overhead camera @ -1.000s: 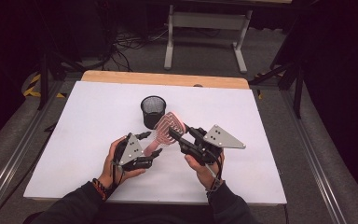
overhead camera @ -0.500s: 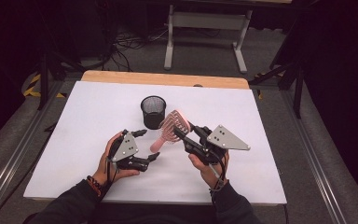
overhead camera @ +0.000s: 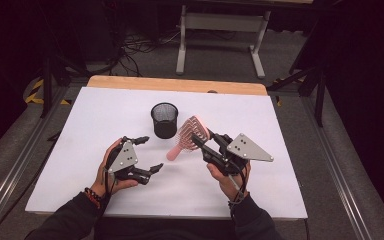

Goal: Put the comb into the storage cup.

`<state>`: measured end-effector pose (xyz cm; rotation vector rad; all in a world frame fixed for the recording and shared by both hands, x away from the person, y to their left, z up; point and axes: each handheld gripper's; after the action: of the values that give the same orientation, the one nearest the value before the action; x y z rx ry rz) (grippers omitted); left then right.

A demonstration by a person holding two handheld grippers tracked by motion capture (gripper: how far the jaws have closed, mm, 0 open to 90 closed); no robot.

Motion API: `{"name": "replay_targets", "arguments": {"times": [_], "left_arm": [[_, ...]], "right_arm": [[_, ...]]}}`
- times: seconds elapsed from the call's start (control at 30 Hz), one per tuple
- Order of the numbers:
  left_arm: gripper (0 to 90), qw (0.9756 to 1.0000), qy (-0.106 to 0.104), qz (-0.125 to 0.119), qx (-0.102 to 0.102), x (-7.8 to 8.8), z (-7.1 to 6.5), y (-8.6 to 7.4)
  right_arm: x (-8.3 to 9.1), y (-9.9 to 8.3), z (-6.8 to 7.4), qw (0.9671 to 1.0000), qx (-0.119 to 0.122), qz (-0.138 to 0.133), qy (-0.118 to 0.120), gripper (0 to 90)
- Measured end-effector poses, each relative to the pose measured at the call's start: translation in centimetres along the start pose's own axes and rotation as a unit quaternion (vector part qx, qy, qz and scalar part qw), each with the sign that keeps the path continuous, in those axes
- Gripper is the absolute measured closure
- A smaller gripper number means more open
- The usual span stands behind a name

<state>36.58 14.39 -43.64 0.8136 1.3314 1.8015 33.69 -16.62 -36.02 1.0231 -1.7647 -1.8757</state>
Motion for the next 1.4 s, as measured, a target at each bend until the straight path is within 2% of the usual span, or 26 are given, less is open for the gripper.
{"name": "replay_targets", "arguments": {"times": [0.43, 0.83, 1.07, 1.23, 1.4], "left_arm": [[6.6, 1.0, 0.003, 0.0, -0.003, 2.5, 0.9, -0.7], [6.6, 0.9997, 0.019, 0.011, -0.006, 5.0, 1.5, -1.4], [6.6, 0.9996, 0.025, 0.016, 0.001, 6.3, 1.6, -1.9], [6.5, 0.9994, 0.026, 0.017, 0.013, 7.0, 1.7, -2.4], [6.3, 0.9994, 0.025, 0.022, 0.014, 7.4, 1.7, -2.7]], "right_arm": [[0.5, 0.3, -0.6, 0.9999, 0.01, -0.002, -0.011, 64.6], [0.6, 0.5, -0.8, 0.9997, 0.015, -0.003, -0.017, 64.6], [0.7, 1.0, -1.1, 0.9996, 0.019, -0.01, -0.02, 64.6], [0.7, 1.6, -1.5, 0.9992, 0.024, -0.018, -0.025, 64.6], [0.6, 2.1, -1.7, 0.9989, 0.027, -0.023, -0.03, 64.5]]}}
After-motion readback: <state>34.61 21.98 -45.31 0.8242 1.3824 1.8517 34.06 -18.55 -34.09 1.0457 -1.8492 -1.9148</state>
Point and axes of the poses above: each handheld gripper's, and its own axes: x roughly backward along the jaws, y roughly out of its top, z roughly to its left, and after that the axes turned 14 degrees about -z, right-handed
